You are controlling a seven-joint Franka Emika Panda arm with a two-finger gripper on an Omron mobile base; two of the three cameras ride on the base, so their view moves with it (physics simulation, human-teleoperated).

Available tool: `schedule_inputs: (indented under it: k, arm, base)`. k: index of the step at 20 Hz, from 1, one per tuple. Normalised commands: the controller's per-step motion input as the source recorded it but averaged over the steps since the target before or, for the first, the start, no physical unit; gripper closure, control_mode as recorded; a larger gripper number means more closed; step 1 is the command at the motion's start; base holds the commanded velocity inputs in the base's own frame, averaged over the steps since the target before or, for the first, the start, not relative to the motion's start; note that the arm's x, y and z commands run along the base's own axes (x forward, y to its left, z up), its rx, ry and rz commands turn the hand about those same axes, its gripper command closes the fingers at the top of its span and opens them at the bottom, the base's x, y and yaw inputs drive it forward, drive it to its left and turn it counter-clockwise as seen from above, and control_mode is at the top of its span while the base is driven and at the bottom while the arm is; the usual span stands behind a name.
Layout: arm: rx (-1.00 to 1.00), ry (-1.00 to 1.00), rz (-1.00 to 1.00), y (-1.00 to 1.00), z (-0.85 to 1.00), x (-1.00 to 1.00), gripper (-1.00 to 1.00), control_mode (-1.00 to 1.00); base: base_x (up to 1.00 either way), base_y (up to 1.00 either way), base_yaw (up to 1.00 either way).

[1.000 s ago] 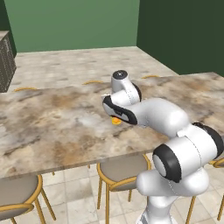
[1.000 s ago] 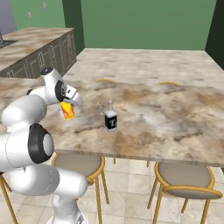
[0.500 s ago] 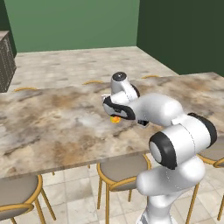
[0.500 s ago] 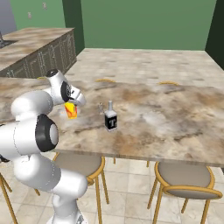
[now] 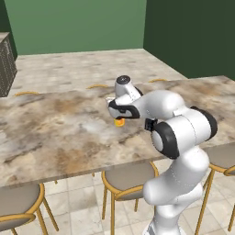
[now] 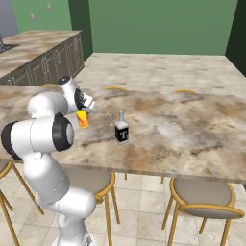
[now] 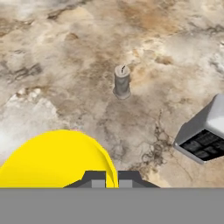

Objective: Open the cabinet directly in front. Then move the liquor and the cup to the dining counter with the candle on it.

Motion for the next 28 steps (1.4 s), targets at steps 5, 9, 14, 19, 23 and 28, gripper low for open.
schedule_inputs:
  k: [5, 9, 14, 19, 23, 28]
  arm:
    - [0.0, 0.0, 0.0, 0.0, -0.07, 0.08, 1.0, -1.0]
    - [0.0, 0.0, 0.0, 0.0, 0.0, 0.0, 1.0, -1.0]
    - [0.02, 0.0, 0.0, -0.22, -0.19, 0.0, 1.0, -1.0]
    - [0.0, 0.0, 0.0, -0.22, -0.26, 0.0, 1.0, -1.0]
    - [0.0, 0.0, 0.0, -0.16, -0.22, 0.0, 1.0, -1.0]
    - [0.0, 0.0, 0.0, -0.01, -0.03, 0.02, 1.0, -1.0]
  base:
    - [0.0, 0.0, 0.0]
    - [0.0, 0.0, 0.0]
    - [0.0, 0.0, 0.0]
    - [0.0, 0.0, 0.0]
    - [0.0, 0.0, 0.0]
    - [0.0, 0.0, 0.0]
